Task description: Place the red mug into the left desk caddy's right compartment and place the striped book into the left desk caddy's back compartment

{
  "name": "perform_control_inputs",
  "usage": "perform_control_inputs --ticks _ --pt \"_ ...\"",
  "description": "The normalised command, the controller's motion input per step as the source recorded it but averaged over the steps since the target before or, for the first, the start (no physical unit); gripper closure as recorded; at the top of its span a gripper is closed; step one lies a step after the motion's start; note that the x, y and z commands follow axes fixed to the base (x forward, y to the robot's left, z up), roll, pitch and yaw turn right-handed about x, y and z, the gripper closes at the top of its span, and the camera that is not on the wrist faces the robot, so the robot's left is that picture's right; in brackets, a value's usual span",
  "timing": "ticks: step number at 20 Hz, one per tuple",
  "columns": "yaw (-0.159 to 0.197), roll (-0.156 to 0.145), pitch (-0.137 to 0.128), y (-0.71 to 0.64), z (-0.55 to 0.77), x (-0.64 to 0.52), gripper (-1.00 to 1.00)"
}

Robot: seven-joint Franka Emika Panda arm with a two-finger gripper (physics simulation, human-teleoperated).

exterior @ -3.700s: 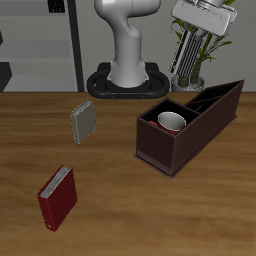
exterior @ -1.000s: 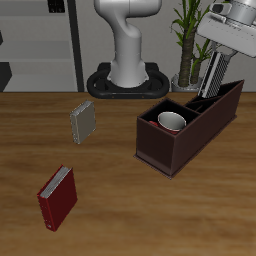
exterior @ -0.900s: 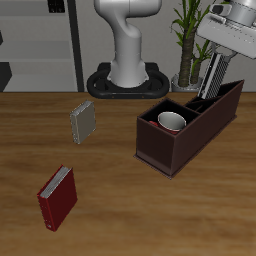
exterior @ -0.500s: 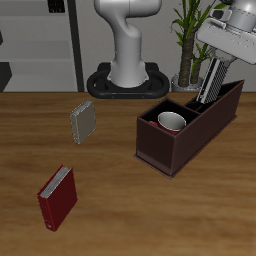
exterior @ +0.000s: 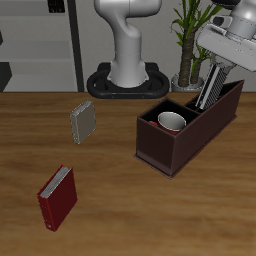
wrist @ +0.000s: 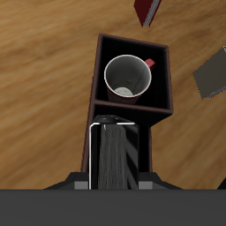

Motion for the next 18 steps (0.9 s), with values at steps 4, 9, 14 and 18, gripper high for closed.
perform_control_inputs --ticks 4,9,14,18 --pt "-0.004 -0.003 0.041 -0.02 -0.17 0.12 1.00" --pt "0.006 0.009 0.051 0.00 -0.15 0.07 1.00" --pt "-0.014 0.018 0.061 -0.03 -0.19 0.09 -1.00" --pt "0.003 -0.005 0.025 -0.06 -0.06 0.03 -1.00"
